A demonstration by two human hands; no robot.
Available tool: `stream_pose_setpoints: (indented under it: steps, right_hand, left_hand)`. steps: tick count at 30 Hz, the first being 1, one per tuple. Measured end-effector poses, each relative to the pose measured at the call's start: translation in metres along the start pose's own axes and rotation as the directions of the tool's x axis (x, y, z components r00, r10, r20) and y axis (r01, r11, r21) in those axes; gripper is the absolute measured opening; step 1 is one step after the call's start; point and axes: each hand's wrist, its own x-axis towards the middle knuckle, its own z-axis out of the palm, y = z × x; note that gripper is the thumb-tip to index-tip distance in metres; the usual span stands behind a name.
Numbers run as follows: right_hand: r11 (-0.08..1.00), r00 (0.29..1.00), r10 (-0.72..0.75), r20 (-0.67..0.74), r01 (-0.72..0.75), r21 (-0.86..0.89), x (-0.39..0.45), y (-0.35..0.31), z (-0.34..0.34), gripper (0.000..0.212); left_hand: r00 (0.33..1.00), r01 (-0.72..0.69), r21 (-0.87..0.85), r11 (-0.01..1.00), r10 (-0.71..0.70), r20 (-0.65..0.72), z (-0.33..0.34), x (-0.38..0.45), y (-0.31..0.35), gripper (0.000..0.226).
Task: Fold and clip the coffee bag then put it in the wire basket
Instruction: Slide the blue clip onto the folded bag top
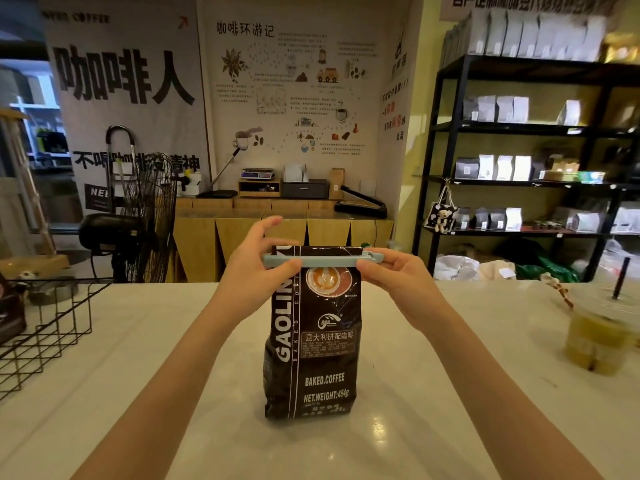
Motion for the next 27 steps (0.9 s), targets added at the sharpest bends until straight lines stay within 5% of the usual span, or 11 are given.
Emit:
stream_pose_setpoints:
  steps: [2, 5, 8, 12, 20, 27]
  right_hand:
    - [1.0, 1.0, -0.014, -0.003, 0.014, 0.009, 0.0, 0.0, 0.002, 0.012]
    - [1.0, 1.0, -0.027, 0.015, 0.027, -0.001, -0.002, -0.005, 0.005, 0.013]
    - [0.999, 0.998, -0.044, 0.041, 0.043, 0.017, -0.004, -0.007, 0.003, 0.015]
    - [0.999, 0.999, -0.04, 0.03, 0.04, 0.004, -0.009, -0.007, -0.001, 0.016]
    - [0.995, 0.994, -0.054, 0.099, 0.062, -0.078, -0.014, -0.015, -0.006, 0.024]
    - [0.963, 0.981, -0.196, 0.011, 0.194, -0.188, -0.018, -0.009, -0.002, 0.021]
  left_hand:
    - [0.976, -0.212, 0.33, 0.92, 0.219, 0.014, 0.004, -0.001, 0.016, 0.06]
    - [0.899, -0.433, 0.53, 0.729, 0.392, 0.195, 0.02, 0.0, 0.042, 0.047]
    - [0.887, -0.459, 0.623, 0.634, 0.282, 0.367, 0.038, 0.004, 0.052, 0.044]
    - [0.9, -0.424, 0.707, 0.565, 0.178, 0.398, 0.045, 0.008, 0.05, 0.037]
    - [0.916, -0.348, 0.63, 0.694, 0.109, 0.386, 0.046, 0.009, 0.054, 0.029]
    - [0.923, -0.336, 0.556, 0.76, 0.148, 0.355, 0.044, 0.005, 0.052, 0.027]
